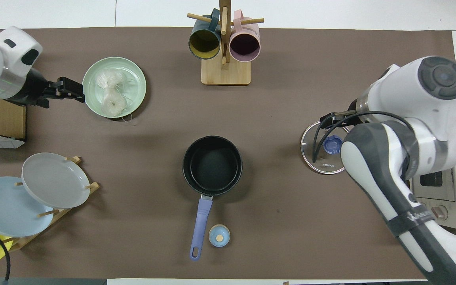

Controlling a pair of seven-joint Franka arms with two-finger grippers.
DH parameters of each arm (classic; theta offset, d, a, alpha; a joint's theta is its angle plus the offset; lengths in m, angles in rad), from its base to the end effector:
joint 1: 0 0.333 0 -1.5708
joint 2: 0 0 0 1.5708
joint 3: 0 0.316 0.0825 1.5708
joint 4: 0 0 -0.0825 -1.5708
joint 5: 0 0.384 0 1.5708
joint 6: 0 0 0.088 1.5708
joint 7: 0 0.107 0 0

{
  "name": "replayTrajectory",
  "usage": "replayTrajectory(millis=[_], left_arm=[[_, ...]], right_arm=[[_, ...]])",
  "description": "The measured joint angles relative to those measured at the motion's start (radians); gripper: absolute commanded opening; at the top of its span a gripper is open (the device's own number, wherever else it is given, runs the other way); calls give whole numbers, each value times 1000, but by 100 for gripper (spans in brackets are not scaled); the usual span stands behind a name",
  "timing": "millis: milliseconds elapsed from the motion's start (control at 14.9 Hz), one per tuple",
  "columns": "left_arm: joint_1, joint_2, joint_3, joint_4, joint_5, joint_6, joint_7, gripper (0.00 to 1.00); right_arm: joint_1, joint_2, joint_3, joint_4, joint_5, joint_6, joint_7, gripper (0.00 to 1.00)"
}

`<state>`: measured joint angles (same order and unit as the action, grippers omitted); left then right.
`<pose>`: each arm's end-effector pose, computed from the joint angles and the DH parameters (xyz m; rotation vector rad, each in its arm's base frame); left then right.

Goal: Transfer vermicelli from plate to pot
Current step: 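Grasp the white vermicelli on the green plate with the left gripper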

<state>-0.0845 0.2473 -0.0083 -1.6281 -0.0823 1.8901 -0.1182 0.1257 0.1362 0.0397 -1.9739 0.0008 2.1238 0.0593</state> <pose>0.6348 -0.0647 0.4773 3.0591 0.0779 0.0094 0.5781 0.0959 0.4027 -3.1296 -0.1649 -0.0204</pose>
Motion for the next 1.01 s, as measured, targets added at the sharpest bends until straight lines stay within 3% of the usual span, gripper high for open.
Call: replayTrajectory(millis=[268, 939, 1006], left_arm=[[-2, 114, -1, 1, 0, 128, -1, 100], [-57, 248, -4, 2, 39, 264, -37, 100], [-59, 255, -4, 2, 45, 269, -37, 95]], right_arm=[[-2, 17, -3, -134, 0, 135, -55, 100], [-1, 34, -2, -150, 0, 135, -90, 89], [-1, 34, -2, -150, 0, 135, -90, 89]])
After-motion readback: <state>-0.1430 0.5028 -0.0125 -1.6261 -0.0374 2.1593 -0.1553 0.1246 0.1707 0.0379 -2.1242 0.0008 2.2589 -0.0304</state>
